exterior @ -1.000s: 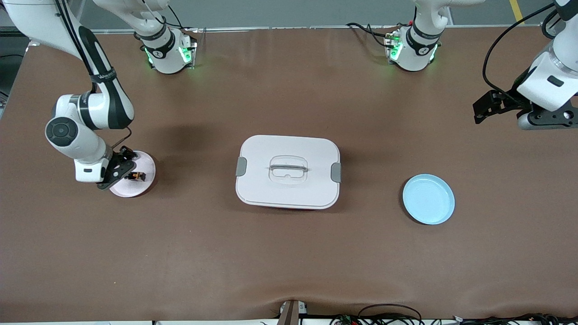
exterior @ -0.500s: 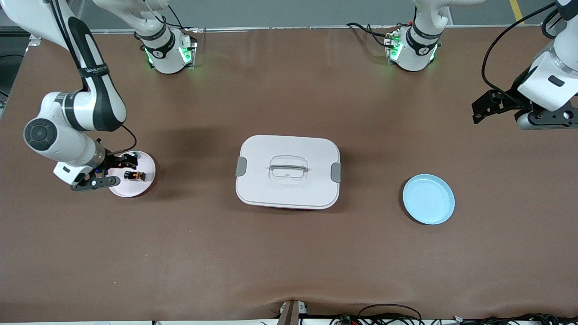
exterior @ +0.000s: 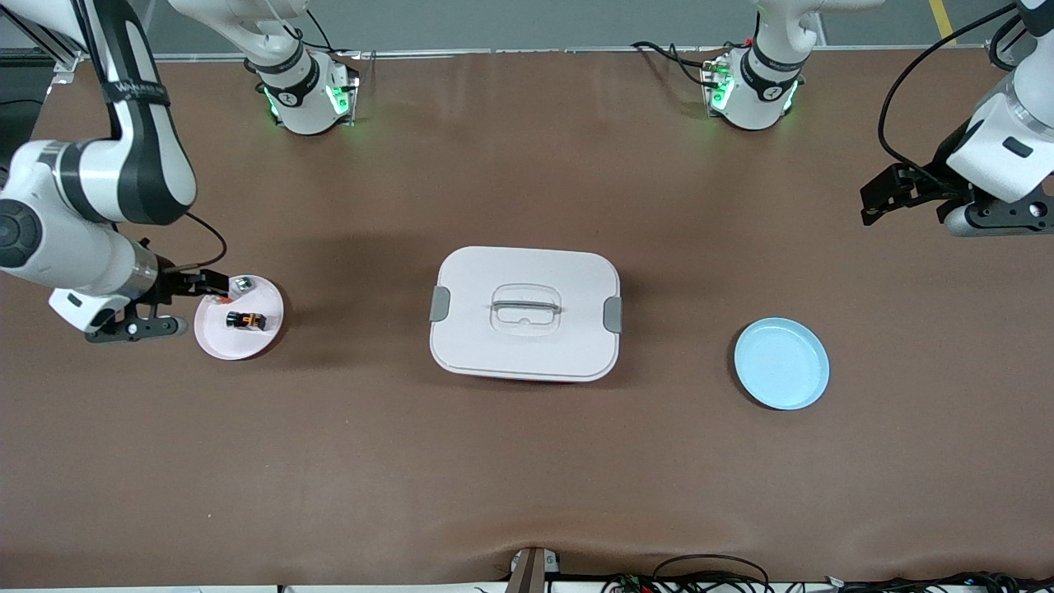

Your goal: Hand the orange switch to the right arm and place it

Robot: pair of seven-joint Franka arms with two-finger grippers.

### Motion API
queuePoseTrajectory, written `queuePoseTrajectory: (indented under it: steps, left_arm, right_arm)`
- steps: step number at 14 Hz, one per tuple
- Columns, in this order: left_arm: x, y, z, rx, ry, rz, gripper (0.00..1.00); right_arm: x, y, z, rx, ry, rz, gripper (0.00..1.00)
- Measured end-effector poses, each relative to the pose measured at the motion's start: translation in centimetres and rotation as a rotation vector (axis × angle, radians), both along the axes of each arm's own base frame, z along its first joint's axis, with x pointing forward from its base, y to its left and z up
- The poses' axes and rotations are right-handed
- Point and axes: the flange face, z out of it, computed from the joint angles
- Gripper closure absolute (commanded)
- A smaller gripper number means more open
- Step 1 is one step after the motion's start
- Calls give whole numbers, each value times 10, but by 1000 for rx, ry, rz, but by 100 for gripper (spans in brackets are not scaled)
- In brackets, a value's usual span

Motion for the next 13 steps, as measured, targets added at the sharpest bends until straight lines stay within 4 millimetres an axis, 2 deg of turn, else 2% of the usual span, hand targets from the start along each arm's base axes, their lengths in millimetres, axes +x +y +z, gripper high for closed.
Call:
queuePoseTrajectory:
  steps: [3, 7, 10, 13]
  left_arm:
    - [0, 0, 0, 0, 0, 0, 0]
    - [0, 0, 1, 0, -1, 1, 0]
    - [0, 2, 1, 0, -1, 3, 0]
    - [0, 3, 1, 0, -1, 6, 0]
  right_arm:
    - [-11, 0, 39, -2, -17, -4, 0]
    - [-21, 4, 104, -1, -53, -5, 0]
    - [-18, 21, 159, 12, -104, 11, 0]
    - [-18, 28, 196, 33, -153, -5, 0]
